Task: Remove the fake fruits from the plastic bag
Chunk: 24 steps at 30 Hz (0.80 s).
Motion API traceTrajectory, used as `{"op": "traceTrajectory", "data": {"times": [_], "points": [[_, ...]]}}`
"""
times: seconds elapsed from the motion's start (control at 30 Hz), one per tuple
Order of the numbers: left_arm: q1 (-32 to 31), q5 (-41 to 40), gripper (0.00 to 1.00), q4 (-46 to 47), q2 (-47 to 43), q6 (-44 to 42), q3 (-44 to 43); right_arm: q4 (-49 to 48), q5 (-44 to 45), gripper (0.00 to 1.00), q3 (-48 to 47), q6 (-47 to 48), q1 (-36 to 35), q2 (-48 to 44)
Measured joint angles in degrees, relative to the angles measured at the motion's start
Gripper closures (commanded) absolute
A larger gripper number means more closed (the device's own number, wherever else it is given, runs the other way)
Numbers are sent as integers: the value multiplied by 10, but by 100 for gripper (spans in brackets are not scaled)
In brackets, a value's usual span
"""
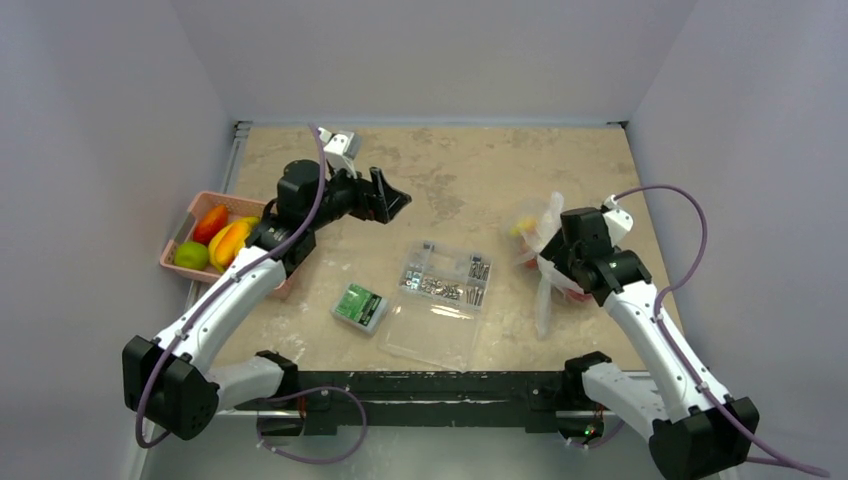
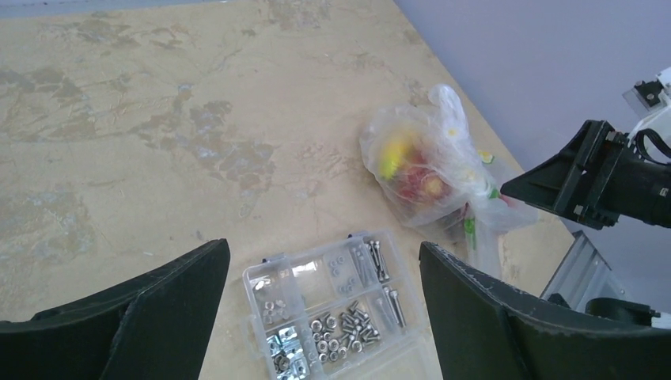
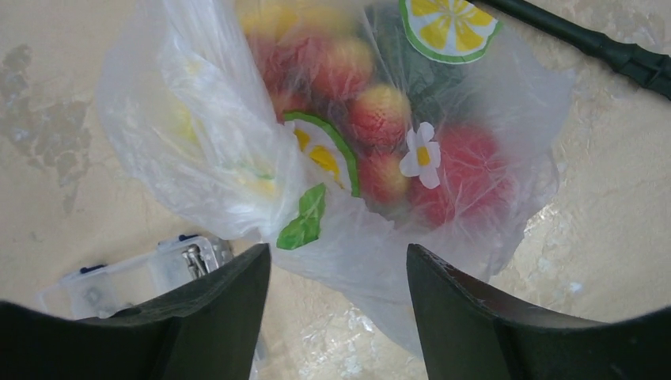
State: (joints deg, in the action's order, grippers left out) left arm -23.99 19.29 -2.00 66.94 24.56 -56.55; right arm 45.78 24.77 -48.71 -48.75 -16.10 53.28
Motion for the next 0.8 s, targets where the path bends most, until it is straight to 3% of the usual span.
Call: {"op": "traceTrajectory", "data": {"times": [0.37,0.57,0.73,0.8], "points": [[-96,-74,14,-64,9,-99,-15,-41,-23,30,45,53,0,12],[-168,-135,15,-97,54,-153,-33,-67,-27,43,51,70,0,24],[-217,-164,15,-114,90,-175,-37,-84,-35,47,62,76,0,26],[-227,-166,15,-117,100,-177,-38,-97,-38,55,70,78,0,26]]}}
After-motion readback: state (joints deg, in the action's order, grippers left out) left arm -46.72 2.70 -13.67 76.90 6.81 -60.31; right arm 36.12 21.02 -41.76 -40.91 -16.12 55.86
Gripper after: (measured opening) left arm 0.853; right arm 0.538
